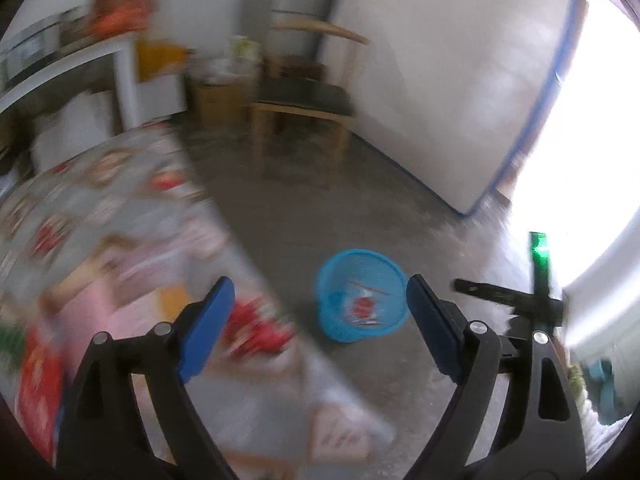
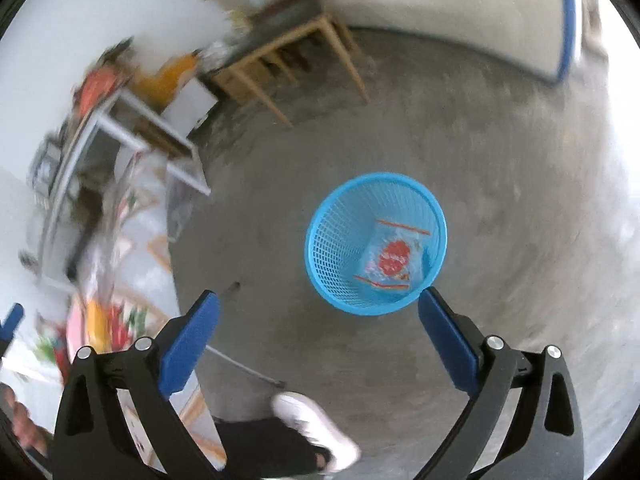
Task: Collect trash
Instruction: 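Grasp the red snack bag with the left gripper while the right gripper grasps the pink sponge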
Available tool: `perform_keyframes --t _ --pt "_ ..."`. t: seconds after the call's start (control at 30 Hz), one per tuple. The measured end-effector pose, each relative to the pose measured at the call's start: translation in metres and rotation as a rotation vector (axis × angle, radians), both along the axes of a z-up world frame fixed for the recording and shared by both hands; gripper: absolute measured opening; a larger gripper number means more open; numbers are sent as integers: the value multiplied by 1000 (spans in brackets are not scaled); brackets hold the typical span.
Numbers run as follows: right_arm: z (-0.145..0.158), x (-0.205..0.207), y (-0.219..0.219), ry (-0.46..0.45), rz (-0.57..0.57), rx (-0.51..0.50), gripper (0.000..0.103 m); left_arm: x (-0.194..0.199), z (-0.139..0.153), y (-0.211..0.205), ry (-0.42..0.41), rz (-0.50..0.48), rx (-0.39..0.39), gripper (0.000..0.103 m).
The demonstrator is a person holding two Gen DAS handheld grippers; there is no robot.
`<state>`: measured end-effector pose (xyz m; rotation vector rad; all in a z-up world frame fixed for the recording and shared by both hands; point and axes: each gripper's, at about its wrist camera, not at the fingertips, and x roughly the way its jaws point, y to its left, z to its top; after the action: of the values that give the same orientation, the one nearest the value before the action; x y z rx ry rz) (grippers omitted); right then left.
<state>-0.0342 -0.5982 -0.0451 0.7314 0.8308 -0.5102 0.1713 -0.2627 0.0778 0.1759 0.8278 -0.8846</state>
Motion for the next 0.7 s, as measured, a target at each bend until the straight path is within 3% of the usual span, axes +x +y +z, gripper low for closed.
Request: perform_keyframes --t 0.23,0.33,0.37,0.47,0.57,0.7 --pt "56 50 94 97 169 -253 97 -9 2 163 20 355 50 84" --pt "84 66 145 50 285 -370 97 -24 2 227 12 505 20 86" --pt "99 70 165 -12 351 -395 97 -31 2 243 10 536 6 90" --pt "129 76 206 -173 475 -385 97 -46 -5 281 6 612 -33 92" --pt "137 88 240 -312 589 -306 97 -55 -14 300 -6 646 -67 94" --pt "119 125 281 -246 713 -129 97 -54 -30 311 9 641 -133 94"
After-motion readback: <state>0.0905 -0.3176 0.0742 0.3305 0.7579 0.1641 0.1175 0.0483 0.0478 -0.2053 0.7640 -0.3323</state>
